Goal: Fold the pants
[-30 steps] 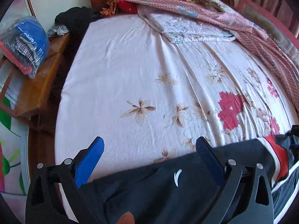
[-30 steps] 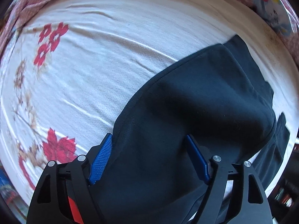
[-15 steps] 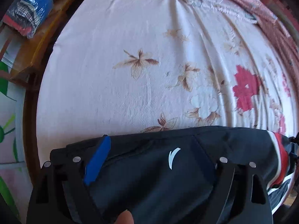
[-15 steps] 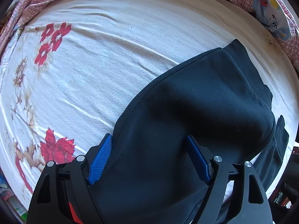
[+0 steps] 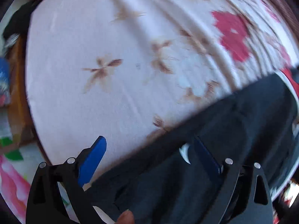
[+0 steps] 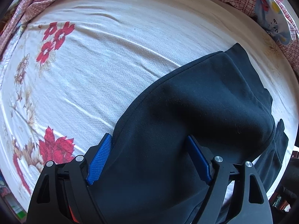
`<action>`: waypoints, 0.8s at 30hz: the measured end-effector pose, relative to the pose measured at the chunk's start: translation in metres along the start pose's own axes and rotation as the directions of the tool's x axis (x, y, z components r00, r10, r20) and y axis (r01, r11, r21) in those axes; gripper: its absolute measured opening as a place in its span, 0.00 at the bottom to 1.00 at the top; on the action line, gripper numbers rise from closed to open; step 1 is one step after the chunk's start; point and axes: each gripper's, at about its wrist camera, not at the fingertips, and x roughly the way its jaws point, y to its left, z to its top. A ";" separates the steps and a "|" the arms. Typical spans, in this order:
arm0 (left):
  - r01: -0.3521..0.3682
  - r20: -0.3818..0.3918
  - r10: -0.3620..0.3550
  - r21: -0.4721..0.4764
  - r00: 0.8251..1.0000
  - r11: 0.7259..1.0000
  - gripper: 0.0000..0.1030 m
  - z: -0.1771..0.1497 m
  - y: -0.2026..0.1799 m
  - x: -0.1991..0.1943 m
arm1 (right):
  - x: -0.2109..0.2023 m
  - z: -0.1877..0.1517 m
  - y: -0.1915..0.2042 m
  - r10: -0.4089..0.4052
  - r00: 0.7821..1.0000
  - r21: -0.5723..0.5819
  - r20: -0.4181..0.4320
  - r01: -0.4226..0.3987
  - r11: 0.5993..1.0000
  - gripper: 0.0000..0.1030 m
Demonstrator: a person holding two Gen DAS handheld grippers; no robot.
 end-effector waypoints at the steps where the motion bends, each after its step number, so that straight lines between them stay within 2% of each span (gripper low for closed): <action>1: 0.021 -0.013 -0.020 0.055 1.000 0.998 0.92 -0.002 -0.007 0.000 | -0.001 0.000 -0.001 0.001 1.000 -0.002 0.003 -0.001 1.000 0.78; 2: 0.002 -0.016 -0.001 0.095 1.000 0.995 0.92 -0.003 -0.014 0.002 | -0.001 0.000 -0.002 0.003 1.000 -0.002 0.007 -0.003 1.000 0.78; 5: -0.035 -0.106 0.058 0.207 0.993 0.978 0.92 -0.010 -0.032 0.028 | -0.002 -0.002 -0.002 0.001 1.000 -0.005 0.016 -0.001 1.000 0.78; 7: -0.022 -0.132 0.054 0.233 0.990 0.972 0.92 -0.018 -0.038 0.038 | -0.003 -0.004 -0.002 0.001 1.000 -0.006 0.018 -0.001 1.000 0.78; 10: -0.004 -0.101 0.025 0.210 0.995 0.978 0.87 -0.022 -0.034 0.033 | -0.003 -0.005 -0.003 0.006 1.000 -0.004 0.014 -0.005 1.000 0.78; 13: -0.009 -0.090 0.027 0.193 0.996 0.981 0.67 -0.028 -0.033 0.028 | -0.004 -0.006 -0.006 0.019 1.000 -0.005 0.013 -0.019 1.000 0.78; 15: -0.025 -0.101 0.042 0.171 0.994 0.985 0.37 -0.027 -0.036 0.021 | -0.004 -0.006 -0.007 0.022 1.000 -0.011 0.015 -0.022 1.000 0.76; 17: -0.068 -0.109 0.086 0.158 0.990 0.985 0.22 -0.027 -0.047 0.014 | -0.006 -0.007 -0.010 0.033 0.999 -0.008 0.013 -0.033 0.999 0.68; 18: -0.089 -0.106 0.107 0.163 0.989 0.983 0.17 -0.024 -0.053 0.009 | -0.008 -0.008 -0.011 0.039 0.999 -0.016 0.011 -0.039 0.999 0.56; 19: -0.116 -0.100 0.133 0.157 0.986 0.981 0.16 -0.025 -0.057 0.006 | -0.012 -0.008 -0.012 0.058 0.998 -0.027 0.004 -0.058 0.998 0.42; 21: -0.162 -0.075 0.177 0.167 0.981 0.973 0.12 -0.030 -0.070 0.004 | -0.017 -0.007 -0.016 0.112 0.993 -0.041 -0.019 -0.113 0.993 0.25; 24: -0.191 -0.037 0.198 0.145 0.979 0.971 0.10 -0.041 -0.084 -0.002 | -0.018 -0.006 -0.027 0.195 0.979 -0.041 -0.060 -0.198 0.979 0.15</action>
